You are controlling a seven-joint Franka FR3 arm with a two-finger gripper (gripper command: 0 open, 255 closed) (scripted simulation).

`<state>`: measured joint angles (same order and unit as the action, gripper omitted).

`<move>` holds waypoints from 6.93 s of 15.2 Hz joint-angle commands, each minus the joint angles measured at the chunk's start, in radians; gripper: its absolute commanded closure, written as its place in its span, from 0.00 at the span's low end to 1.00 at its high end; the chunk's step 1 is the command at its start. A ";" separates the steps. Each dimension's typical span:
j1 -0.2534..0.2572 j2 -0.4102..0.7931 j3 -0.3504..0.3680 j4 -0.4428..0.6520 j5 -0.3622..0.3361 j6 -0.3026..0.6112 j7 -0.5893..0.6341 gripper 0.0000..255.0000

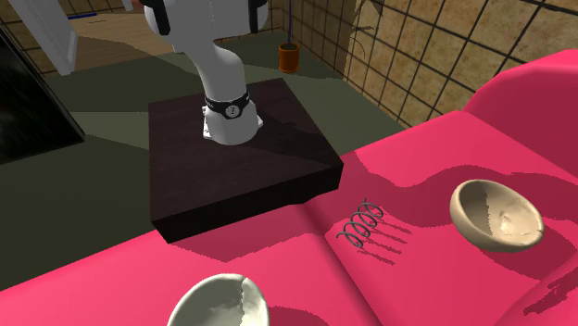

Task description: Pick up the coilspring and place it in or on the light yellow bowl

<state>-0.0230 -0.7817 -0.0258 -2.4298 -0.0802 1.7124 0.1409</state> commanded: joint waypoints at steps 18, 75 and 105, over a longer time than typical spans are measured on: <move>0.071 0.193 0.285 -0.339 0.156 0.515 0.421 0.00; 0.146 1.170 0.396 -0.034 -0.563 1.048 1.489 1.00; -0.065 0.737 0.551 -0.134 -0.034 0.816 0.943 1.00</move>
<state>-0.0720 -0.0431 0.5430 -2.5574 -0.1138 2.5202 1.1201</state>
